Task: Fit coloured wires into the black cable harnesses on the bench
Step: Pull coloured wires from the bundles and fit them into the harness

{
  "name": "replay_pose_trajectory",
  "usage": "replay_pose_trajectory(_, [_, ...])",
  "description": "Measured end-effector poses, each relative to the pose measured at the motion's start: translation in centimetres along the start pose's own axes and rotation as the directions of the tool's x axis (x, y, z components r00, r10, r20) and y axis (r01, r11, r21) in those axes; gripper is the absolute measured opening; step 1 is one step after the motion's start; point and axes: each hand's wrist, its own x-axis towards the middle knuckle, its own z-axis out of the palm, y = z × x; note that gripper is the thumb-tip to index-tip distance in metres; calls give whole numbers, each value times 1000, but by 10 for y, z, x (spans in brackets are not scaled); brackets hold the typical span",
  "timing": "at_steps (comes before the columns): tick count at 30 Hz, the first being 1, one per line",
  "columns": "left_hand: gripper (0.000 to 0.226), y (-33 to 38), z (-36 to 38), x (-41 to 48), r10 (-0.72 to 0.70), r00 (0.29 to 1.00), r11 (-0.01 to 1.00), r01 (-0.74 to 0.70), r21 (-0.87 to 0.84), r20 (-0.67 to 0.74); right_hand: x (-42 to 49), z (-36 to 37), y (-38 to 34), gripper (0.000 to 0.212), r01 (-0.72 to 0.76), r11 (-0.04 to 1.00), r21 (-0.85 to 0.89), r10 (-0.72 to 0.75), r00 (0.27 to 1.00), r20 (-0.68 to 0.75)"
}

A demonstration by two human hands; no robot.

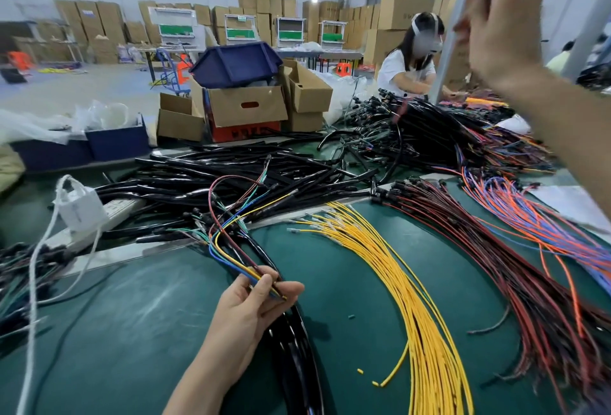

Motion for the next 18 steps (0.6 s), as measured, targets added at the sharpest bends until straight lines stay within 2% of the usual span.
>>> replay_pose_trajectory(2, [14, 1, -1, 0, -12, 1000, 1000, 12, -10, 3, -2, -9, -36, 17, -16, 963, 269, 28, 999, -40])
replay_pose_trajectory(4, [16, 2, -1, 0, -27, 1000, 999, 27, -23, 1, -12, -10, -65, 14, -71, 914, 399, 111, 991, -77])
replay_pose_trajectory(5, [17, 2, 0, 0, -33, 999, 999, 33, -31, 0, -18, -7, -74, 12, -138, 868, 476, 176, 984, -35])
replay_pose_trajectory(6, [17, 2, 0, -1, -35, 999, 999, 36, -38, 1, -25, -4, -80, 12, -256, 768, 588, 245, 964, 99])
replay_pose_trajectory(7, [16, 3, 1, -1, -35, 999, 999, 35, -38, 7, -33, 1, -82, 12, -419, 608, 674, 254, 907, 335])
replay_pose_trajectory(8, [15, 4, 2, -2, -36, 999, 999, 37, -30, 15, -41, 6, -84, 12, -590, 476, 652, 185, 793, 581])
replay_pose_trajectory(9, [14, 5, 3, -4, -42, 999, 999, 43, -21, 23, -50, 14, -82, 11, -714, 444, 542, 102, 641, 761])
replay_pose_trajectory(11, [13, 8, 4, -7, -58, 997, 997, 60, -38, 45, -71, 36, -79, 10, -777, 558, 290, 13, 358, 933])
replay_pose_trajectory(13, [12, 11, 6, -8, -81, 993, 995, 86, -58, 81, -96, 65, -80, 12, -764, 630, 138, 6, 182, 983])
replay_pose_trajectory(15, [17, 12, 6, -8, -100, 991, 994, 105, -44, 91, -116, 94, -87, 14, -756, 654, 37, 53, 94, 994])
replay_pose_trajectory(16, [19, 11, 6, -8, -98, 991, 994, 101, -34, 89, -124, 106, -92, 15, -755, 656, 7, 79, 78, 994])
replay_pose_trajectory(18, [22, 8, 7, -7, -82, 994, 996, 84, -18, 76, -136, 125, -104, 16, -780, 626, 14, 113, 109, 988])
